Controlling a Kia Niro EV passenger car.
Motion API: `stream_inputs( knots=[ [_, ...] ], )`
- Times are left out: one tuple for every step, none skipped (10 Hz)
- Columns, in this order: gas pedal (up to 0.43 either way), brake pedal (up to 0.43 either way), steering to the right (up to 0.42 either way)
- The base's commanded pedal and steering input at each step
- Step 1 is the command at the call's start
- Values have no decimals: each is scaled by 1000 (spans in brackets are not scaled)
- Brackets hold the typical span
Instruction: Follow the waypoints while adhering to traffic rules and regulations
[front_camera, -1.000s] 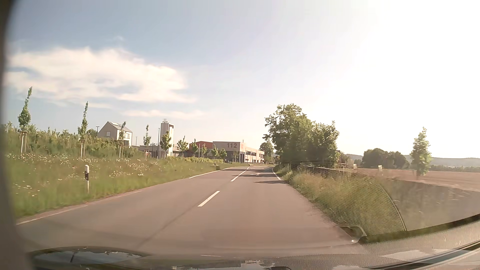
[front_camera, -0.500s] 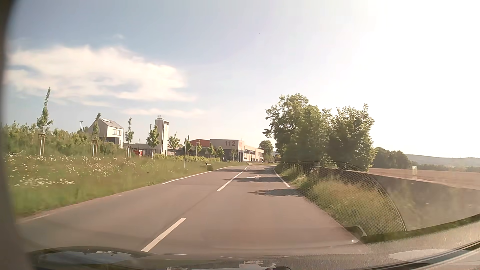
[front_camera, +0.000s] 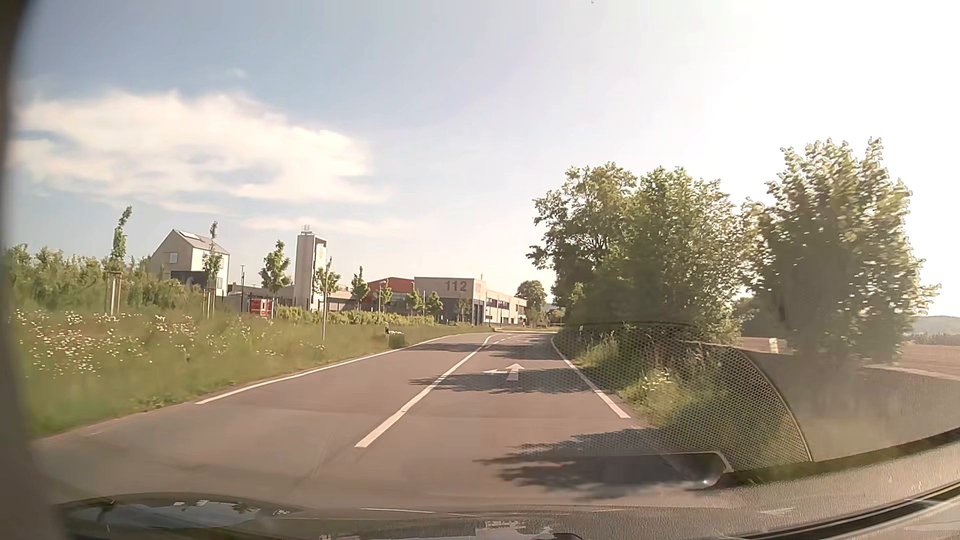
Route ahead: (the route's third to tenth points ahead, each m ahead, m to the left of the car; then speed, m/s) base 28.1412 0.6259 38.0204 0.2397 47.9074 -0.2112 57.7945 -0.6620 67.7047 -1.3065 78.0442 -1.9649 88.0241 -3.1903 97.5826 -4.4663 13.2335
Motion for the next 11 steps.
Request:
stream_inputs(
  knots=[
    [260,0,7],
    [248,0,7],
    [248,0,7],
    [248,0,7],
    [240,0,8],
    [209,0,8],
    [157,0,7],
    [157,0,8],
    [157,0,8],
    [157,0,7],
    [157,0,7]
  ],
)
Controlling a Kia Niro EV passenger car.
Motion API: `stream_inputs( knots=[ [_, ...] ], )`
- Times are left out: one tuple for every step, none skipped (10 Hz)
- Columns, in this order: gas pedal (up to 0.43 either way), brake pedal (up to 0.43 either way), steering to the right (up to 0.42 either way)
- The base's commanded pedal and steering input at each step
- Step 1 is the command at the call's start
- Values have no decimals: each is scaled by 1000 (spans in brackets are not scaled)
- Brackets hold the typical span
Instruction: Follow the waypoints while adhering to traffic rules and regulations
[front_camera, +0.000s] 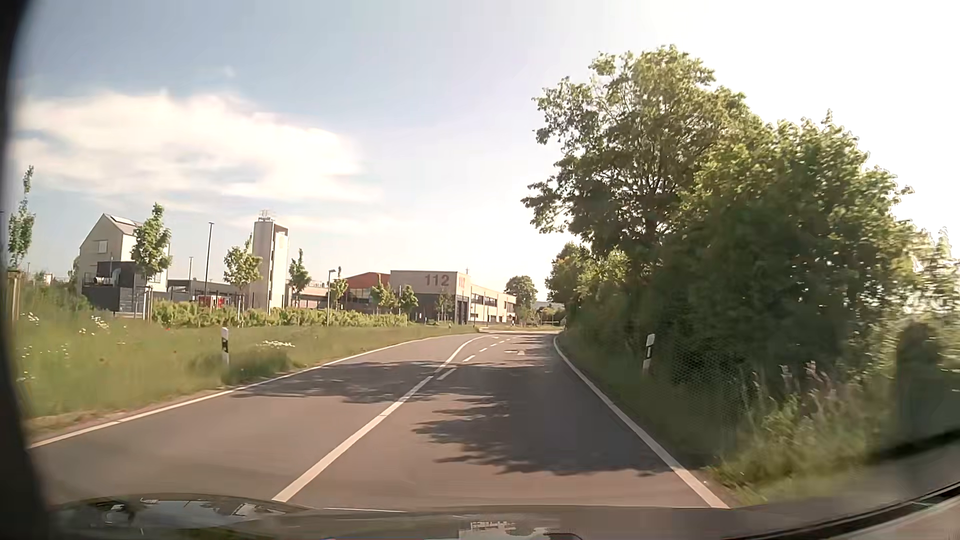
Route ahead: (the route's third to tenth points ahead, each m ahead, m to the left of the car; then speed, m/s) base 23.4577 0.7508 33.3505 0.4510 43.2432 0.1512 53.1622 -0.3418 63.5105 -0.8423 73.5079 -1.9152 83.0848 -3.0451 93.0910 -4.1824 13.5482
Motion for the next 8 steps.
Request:
stream_inputs(
  knots=[
    [157,0,6],
    [138,0,5],
    [110,0,5],
    [110,0,5],
    [110,0,5],
    [110,0,5],
    [110,0,8],
    [110,0,10]
  ],
)
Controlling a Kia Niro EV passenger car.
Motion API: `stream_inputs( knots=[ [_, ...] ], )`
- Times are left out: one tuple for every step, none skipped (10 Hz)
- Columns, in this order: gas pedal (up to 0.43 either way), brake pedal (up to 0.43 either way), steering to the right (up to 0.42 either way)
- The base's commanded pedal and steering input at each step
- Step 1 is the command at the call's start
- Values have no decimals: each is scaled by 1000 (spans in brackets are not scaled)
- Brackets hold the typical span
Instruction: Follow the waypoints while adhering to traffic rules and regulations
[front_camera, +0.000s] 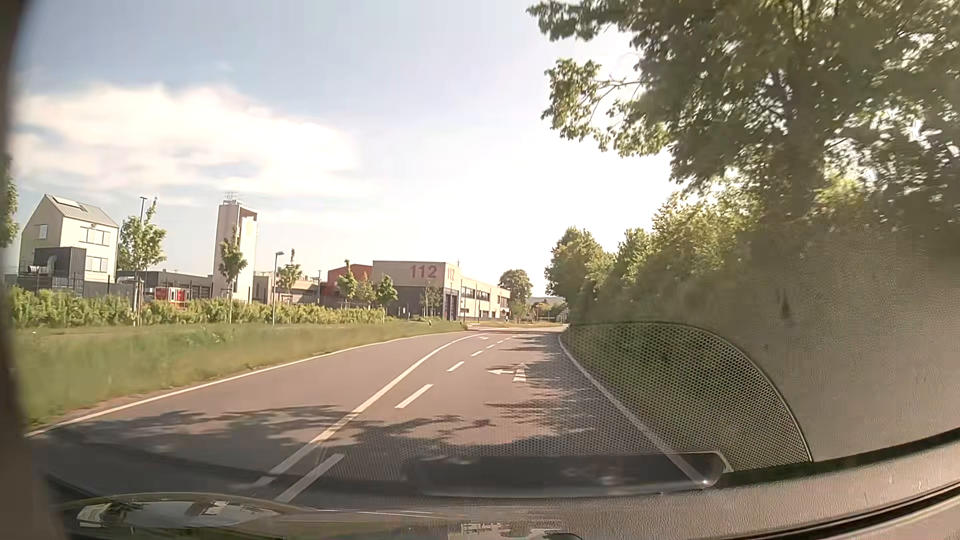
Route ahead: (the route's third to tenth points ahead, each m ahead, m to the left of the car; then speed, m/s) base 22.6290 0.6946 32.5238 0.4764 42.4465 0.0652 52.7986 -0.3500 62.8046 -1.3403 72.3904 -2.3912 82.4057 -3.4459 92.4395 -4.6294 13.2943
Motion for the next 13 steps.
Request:
stream_inputs(
  knots=[
    [118,0,10],
    [138,0,10],
    [150,0,10],
    [157,0,10],
    [157,0,10],
    [157,0,9],
    [157,0,9],
    [157,0,9],
    [157,0,8],
    [157,0,7],
    [157,0,7],
    [157,0,7],
    [157,0,7]
  ],
)
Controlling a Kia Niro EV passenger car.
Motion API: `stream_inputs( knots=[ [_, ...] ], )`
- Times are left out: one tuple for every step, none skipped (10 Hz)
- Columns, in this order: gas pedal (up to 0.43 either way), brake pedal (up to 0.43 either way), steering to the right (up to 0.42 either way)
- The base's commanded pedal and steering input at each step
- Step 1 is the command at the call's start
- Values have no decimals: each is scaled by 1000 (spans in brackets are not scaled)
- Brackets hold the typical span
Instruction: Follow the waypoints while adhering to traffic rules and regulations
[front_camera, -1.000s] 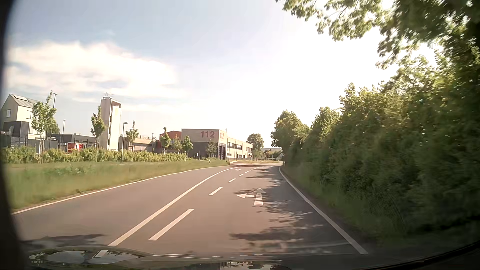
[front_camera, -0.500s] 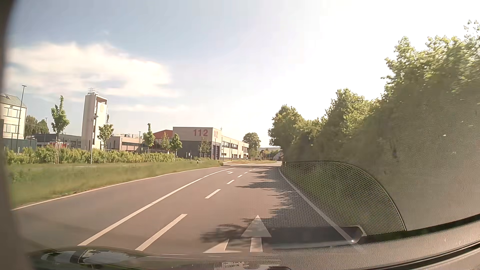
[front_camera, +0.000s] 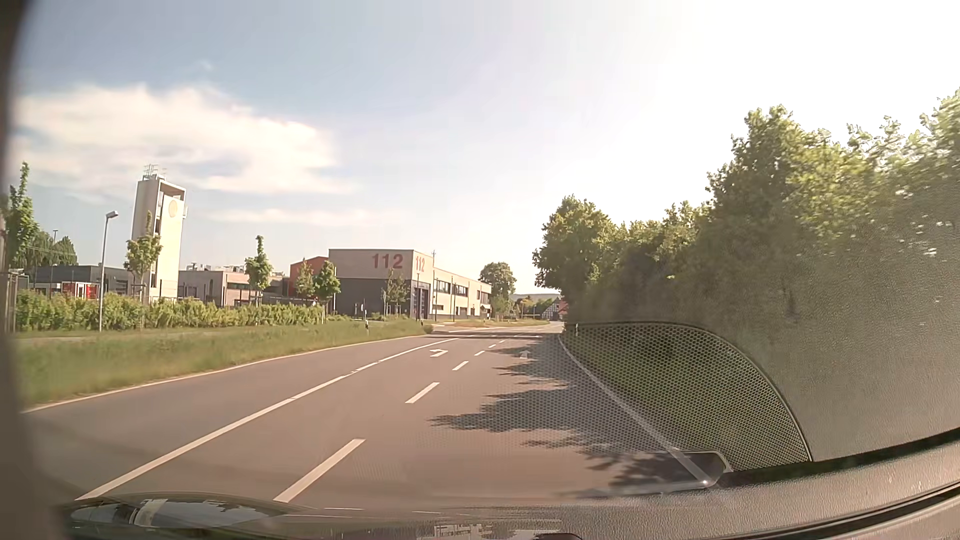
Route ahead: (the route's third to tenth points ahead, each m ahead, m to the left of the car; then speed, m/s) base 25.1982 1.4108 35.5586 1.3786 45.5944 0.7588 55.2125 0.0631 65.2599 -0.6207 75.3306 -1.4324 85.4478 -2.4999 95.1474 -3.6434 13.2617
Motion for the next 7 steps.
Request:
stream_inputs(
  knots=[
    [157,0,8],
    [157,0,8],
    [157,0,8],
    [157,0,10],
    [157,0,10],
    [157,0,10],
    [157,0,10]
  ],
)
